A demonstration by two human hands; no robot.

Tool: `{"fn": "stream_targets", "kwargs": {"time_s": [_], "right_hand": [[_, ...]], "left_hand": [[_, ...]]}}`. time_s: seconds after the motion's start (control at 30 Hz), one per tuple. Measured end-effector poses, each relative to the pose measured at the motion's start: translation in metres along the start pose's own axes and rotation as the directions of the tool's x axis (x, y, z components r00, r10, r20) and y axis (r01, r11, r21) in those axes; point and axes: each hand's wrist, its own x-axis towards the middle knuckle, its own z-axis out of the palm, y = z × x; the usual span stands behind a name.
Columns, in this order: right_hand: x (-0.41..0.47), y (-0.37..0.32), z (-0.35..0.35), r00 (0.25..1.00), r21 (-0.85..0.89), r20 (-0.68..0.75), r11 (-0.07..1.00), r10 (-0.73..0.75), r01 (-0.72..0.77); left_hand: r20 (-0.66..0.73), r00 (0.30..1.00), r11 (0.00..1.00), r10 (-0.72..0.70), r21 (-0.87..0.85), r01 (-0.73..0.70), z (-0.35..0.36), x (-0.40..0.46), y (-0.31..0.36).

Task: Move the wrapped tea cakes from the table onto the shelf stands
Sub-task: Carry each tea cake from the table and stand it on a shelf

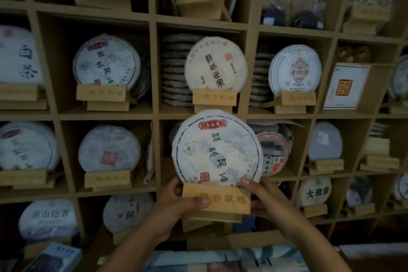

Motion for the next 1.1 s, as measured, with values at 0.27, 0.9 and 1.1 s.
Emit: {"fn": "stream_targets", "kwargs": {"time_s": [0.27,0.9,1.1], "right_hand": [[0.015,0.005,0.015,0.992,0.032,0.066,0.994,-0.110,0.108],[0.123,0.063,0.038,0.997,0.041,0.079,0.999,-0.022,0.019],[0.162,0.072,0.041,0.998,0.091,0.053,0.996,-0.022,0.017]], "left_hand": [[0.001,0.998,0.998,0.067,0.016,-0.067,-0.014,0.012,0.005],[-0.089,0.985,0.983,-0.149,0.091,0.157,-0.071,0.086,-0.043],[-0.082,0.988,0.975,-0.132,0.167,0.145,-0.079,0.119,-0.040]]}}
